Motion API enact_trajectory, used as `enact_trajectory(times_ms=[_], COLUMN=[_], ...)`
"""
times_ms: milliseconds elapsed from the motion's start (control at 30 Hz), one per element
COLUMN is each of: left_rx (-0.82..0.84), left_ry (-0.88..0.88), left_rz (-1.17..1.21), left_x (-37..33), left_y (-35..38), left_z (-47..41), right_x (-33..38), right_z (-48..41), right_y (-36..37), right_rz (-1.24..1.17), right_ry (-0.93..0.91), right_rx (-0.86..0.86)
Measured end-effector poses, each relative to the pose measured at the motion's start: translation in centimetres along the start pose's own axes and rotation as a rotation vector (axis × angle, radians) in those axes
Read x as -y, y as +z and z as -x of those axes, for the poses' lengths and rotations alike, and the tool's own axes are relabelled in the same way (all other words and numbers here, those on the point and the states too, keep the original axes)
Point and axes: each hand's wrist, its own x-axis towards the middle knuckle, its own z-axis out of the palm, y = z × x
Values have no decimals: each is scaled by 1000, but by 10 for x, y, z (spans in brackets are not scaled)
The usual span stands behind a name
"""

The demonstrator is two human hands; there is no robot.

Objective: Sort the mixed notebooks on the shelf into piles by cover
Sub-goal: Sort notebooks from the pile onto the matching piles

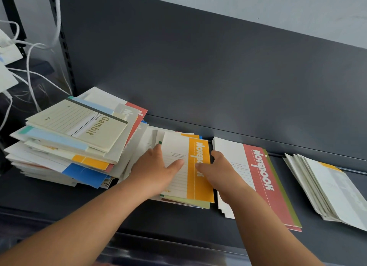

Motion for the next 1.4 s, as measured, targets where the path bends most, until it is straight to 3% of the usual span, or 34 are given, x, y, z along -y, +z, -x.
enact_trajectory(times_ms=[133,267,400,533,633,800,1067,1400], left_rx=[32,-82,-76,-22,98,338,258,576], left_ry=[-45,-183,-294,-350,-289,-179,-155,-124], left_rz=[224,603,846,1013,1166,1303,1382,1428], left_x=[-12,-8,-5,-6,-8,-15,-46,-96], left_y=[-2,-10,-15,-18,-25,-27,-14,18], left_z=[3,-4,-8,-7,-3,8,23,34], right_x=[0,-4,-9,-11,-9,-10,-19,-51], right_z=[-2,-3,-4,-5,-3,-5,0,12], right_y=[0,-2,-8,-15,-23,-32,-51,-98], right_rz=[-22,-97,-254,-437,-628,-740,-694,-787], right_ry=[18,56,83,74,95,57,-9,-102], right_rx=[-2,-39,-64,-45,4,13,-10,-220])
